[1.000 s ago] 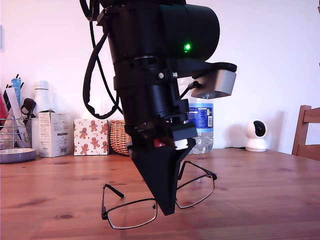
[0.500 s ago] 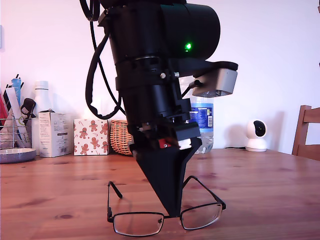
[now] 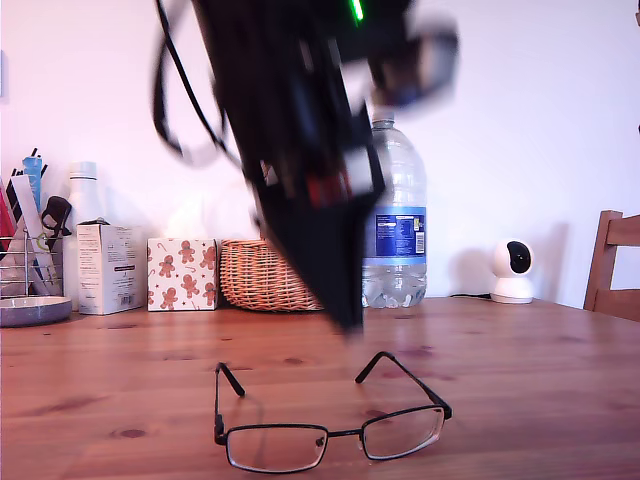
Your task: Pick up the glasses and open them, then place them back on the table
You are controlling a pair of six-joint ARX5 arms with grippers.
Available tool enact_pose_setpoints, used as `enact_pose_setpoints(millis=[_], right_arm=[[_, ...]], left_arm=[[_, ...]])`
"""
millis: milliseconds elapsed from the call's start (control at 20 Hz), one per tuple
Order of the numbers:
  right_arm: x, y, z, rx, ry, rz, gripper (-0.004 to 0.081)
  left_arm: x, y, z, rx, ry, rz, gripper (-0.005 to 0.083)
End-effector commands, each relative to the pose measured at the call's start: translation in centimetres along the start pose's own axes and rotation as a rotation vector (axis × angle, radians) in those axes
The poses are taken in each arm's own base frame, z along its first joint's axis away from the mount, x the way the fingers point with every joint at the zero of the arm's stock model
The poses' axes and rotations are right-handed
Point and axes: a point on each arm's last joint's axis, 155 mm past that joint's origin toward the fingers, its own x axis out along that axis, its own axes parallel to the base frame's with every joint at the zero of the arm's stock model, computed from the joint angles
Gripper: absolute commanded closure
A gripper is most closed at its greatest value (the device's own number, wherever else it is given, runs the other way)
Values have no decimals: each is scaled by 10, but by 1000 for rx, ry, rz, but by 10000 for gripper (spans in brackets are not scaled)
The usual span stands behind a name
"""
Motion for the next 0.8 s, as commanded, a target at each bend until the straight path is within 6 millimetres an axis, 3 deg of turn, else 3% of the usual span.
enact_pose_setpoints(millis=[0, 200, 400, 750], right_arm=[[0, -1, -3, 11, 10, -4, 782], [0, -2, -8, -5, 29, -9, 782], [-1, -19, -4, -64, 13, -91, 782], [-4, -45, 4, -107, -10, -168, 782]], left_arm=[[-5, 2, -4, -13, -2, 2, 793], [-24, 14, 17, -67, -141, -53, 793], [-39, 73, 30, -197, -277, 36, 793], [-64, 161, 13, -382, -461, 179, 793]])
